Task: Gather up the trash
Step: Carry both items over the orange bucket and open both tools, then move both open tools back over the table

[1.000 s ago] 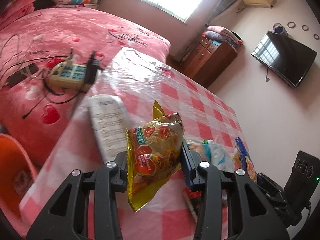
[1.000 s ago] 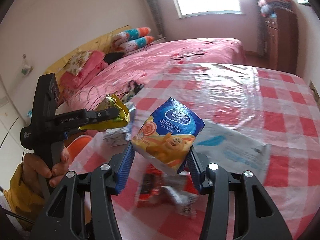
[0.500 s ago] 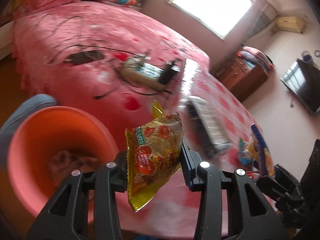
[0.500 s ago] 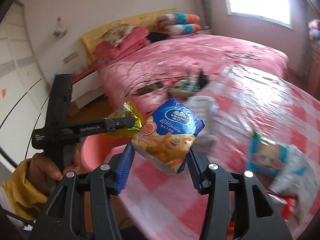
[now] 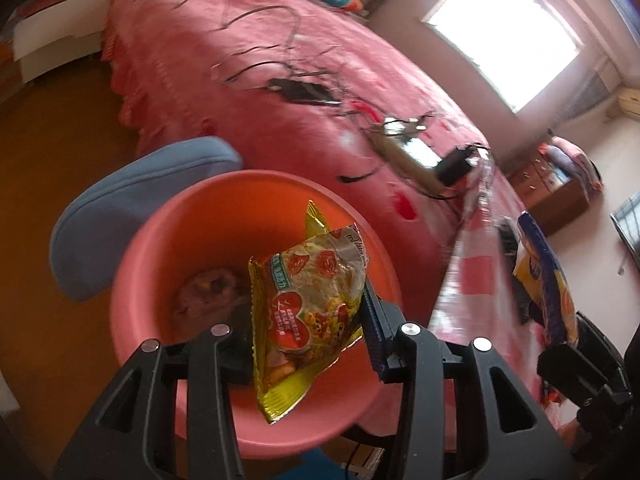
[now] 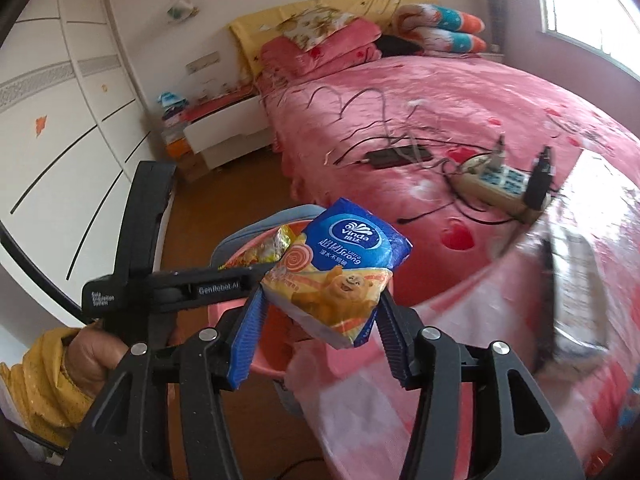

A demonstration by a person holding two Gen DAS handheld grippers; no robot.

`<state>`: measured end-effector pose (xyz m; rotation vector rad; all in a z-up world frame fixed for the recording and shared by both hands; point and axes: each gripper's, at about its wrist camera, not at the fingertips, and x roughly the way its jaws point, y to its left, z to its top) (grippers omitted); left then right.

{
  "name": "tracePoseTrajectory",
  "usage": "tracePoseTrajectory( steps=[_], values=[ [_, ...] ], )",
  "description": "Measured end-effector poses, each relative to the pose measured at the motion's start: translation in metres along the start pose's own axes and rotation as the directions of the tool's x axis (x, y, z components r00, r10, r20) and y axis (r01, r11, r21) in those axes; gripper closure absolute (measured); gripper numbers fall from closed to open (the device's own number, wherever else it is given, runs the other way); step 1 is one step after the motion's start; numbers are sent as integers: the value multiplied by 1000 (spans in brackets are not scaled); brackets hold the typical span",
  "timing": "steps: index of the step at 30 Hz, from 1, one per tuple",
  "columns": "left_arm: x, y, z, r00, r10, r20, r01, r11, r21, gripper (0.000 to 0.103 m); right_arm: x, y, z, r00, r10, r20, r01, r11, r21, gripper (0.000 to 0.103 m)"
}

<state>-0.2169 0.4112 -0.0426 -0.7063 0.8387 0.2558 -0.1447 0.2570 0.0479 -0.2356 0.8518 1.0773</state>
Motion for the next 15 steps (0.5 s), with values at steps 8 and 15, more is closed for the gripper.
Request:
tracePoseTrajectory(
  steps=[8, 15],
  values=[
    [5, 34, -3, 997, 83, 2, -83, 994, -70, 26, 12, -20, -10, 1000, 17, -4, -17, 991, 132, 15],
    [-7, 24, -3, 994, 95, 46, -92, 994, -50, 22, -26, -38, -16, 996, -77, 47, 66, 976, 206, 14]
  ],
)
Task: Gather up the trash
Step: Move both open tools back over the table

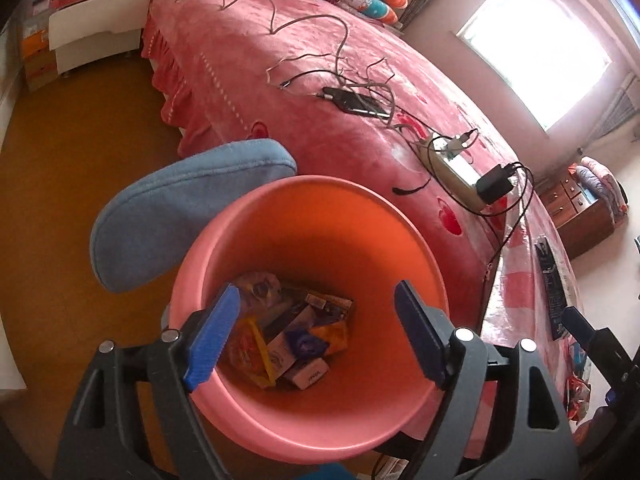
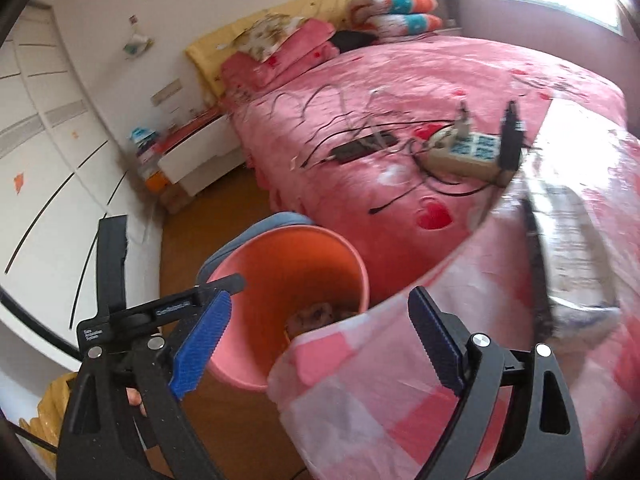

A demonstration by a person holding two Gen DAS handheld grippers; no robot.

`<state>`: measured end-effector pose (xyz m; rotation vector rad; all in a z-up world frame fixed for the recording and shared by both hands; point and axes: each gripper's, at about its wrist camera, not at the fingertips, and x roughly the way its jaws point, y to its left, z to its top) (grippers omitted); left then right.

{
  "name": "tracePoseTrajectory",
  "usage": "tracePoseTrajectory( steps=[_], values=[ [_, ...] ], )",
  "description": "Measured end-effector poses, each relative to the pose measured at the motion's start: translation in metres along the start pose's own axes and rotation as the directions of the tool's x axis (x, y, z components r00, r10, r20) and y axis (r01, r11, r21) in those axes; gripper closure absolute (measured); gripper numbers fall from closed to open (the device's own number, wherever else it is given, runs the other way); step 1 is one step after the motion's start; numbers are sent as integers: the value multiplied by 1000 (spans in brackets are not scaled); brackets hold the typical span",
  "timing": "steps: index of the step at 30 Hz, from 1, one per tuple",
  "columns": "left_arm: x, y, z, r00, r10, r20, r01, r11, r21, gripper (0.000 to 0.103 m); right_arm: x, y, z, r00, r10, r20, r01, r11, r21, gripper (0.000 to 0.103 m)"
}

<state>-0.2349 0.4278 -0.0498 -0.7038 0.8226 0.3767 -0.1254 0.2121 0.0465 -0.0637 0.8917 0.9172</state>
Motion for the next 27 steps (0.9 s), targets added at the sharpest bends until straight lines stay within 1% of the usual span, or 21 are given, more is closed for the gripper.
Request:
tracePoseTrajectory(
  steps=[5, 11, 18, 27],
  values=[
    [-8, -18, 0, 1000, -24, 15, 24, 999, 33, 22, -20, -12, -5, 998, -56, 28, 55, 998, 20, 14],
    [-13, -50, -4, 998, -66, 7, 65, 994, 87, 22, -46, -30, -14, 990, -126, 60, 123, 991, 54, 14],
    [-18, -90, -10, 993, -121, -6, 121, 982, 143, 22, -79, -51, -23, 974, -195, 113, 186, 979, 82, 14],
    [-24, -132, -23, 987, -155, -30, 158, 967, 202, 22, -110, -66, -37, 952, -264, 155, 248, 962, 111, 14]
  ],
)
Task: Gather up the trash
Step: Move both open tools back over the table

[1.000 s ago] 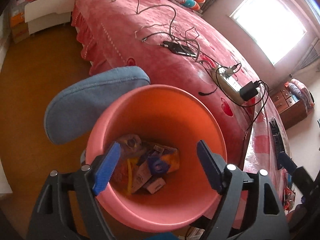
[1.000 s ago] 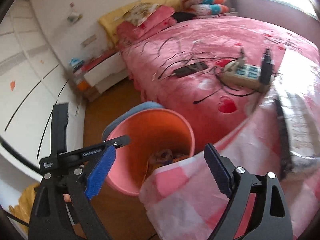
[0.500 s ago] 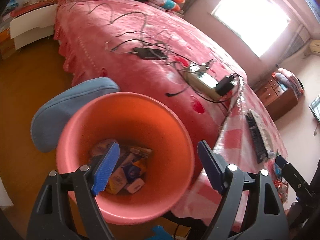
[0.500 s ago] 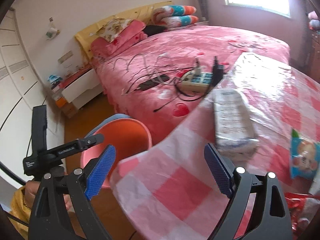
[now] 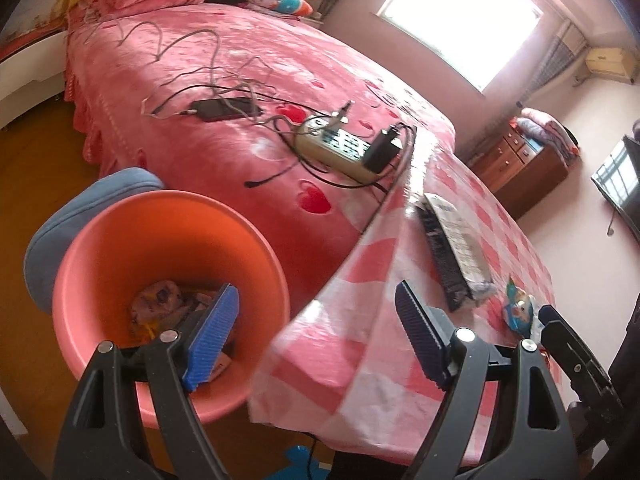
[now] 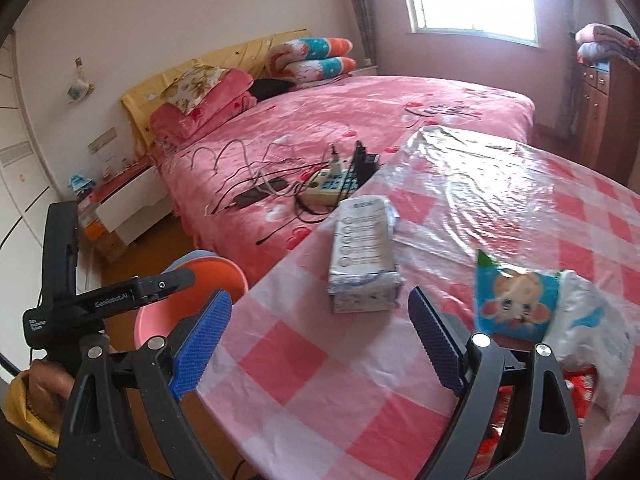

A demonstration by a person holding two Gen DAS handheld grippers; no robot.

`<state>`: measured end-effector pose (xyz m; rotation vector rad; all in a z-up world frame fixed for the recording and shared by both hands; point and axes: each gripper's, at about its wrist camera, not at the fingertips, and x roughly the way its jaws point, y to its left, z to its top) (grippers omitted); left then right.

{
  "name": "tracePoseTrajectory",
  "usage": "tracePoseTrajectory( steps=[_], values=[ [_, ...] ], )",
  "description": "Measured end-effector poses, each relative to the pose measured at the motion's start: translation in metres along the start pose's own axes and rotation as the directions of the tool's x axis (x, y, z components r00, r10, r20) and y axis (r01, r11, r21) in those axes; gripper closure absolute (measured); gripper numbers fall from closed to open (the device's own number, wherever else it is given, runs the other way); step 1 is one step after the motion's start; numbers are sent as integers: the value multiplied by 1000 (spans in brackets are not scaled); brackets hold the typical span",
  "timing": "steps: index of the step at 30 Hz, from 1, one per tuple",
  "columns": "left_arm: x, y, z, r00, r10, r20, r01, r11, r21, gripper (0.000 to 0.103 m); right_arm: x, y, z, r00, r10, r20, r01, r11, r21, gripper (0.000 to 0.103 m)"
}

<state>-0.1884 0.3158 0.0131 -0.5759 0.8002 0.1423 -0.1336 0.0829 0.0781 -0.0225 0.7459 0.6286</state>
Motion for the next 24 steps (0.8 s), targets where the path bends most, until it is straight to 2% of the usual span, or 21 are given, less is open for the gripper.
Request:
tracePoseTrajectory(
  steps=[4, 6, 24],
  values=[
    [1, -20, -4, 1000, -8, -14, 9, 1000, 28, 22, -11, -10, -1, 998, -53, 27, 53, 999, 7, 13],
    [3, -28, -6, 1000, -12, -20, 13, 999, 40, 22, -17, -17, -2, 997, -70, 43, 69, 997, 20, 10],
    [18, -100, -32, 996, -28, -84, 42, 986, 164, 21, -49, -84, -18, 983, -164, 81, 154, 981, 118, 9]
  ],
)
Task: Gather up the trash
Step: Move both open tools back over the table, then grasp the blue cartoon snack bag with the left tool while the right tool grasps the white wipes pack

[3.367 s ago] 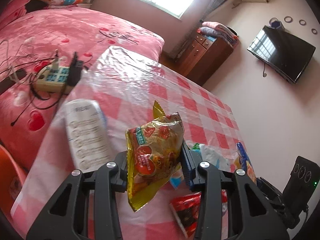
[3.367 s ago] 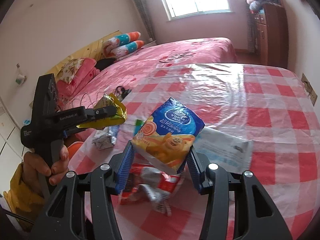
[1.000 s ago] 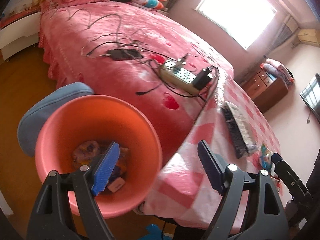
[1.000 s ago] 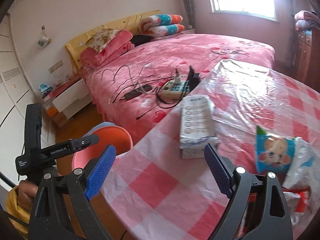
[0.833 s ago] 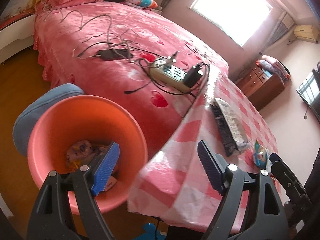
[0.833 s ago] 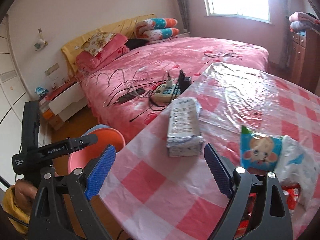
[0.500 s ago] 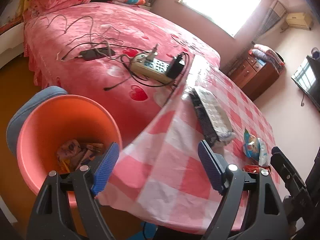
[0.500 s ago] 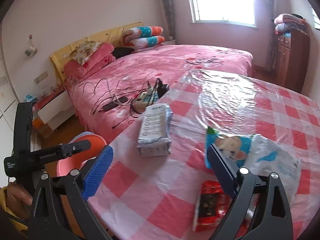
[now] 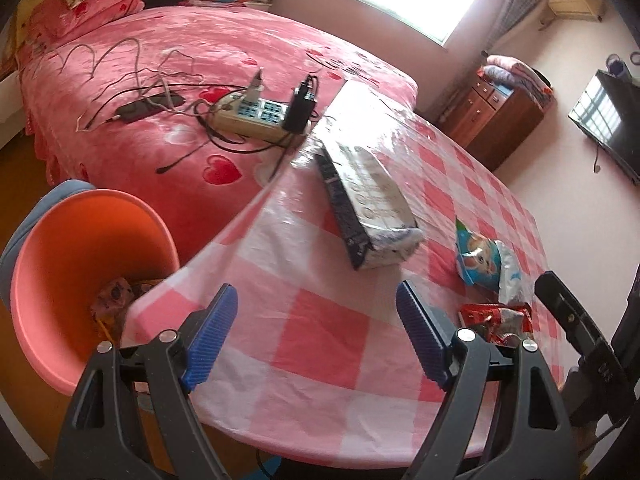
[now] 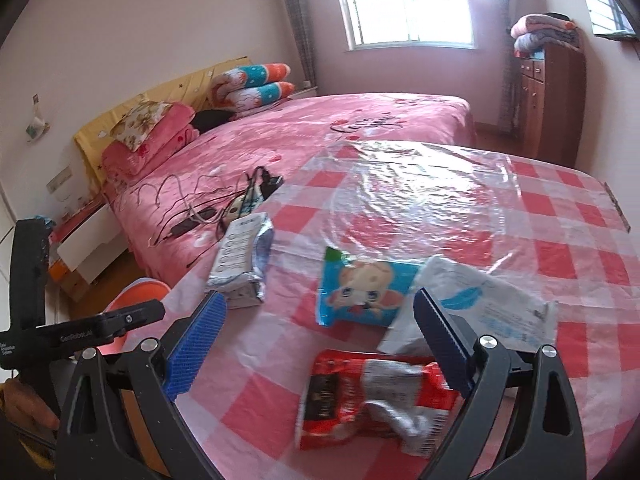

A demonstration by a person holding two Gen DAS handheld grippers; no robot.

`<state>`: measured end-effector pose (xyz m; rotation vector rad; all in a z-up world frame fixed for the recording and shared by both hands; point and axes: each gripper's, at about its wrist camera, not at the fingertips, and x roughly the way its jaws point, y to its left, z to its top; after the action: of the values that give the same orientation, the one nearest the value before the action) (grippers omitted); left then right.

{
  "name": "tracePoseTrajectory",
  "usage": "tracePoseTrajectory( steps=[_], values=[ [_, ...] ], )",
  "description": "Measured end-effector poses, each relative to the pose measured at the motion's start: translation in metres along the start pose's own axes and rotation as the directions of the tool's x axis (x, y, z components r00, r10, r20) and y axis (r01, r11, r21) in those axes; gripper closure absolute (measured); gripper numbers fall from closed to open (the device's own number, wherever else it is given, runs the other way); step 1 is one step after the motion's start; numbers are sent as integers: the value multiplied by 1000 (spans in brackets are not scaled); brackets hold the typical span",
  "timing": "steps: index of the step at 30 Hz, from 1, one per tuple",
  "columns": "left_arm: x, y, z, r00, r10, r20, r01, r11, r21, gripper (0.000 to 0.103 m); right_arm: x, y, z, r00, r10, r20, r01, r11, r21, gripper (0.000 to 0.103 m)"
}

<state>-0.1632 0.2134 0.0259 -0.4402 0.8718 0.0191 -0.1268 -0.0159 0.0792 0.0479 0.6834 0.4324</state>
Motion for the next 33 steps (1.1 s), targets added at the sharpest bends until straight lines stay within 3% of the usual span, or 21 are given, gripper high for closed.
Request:
tracePoseTrajectory(
  steps=[20, 33],
  values=[
    [23, -56, -11, 998, -3, -61, 8, 995, 95, 21, -9, -54, -7, 998, -65, 13, 65, 997, 40, 9],
    [39, -113, -25, 993, -49, -111, 70, 979, 189, 21, -20, -131, -15, 997, -81, 1, 80, 983, 165, 9]
  ],
)
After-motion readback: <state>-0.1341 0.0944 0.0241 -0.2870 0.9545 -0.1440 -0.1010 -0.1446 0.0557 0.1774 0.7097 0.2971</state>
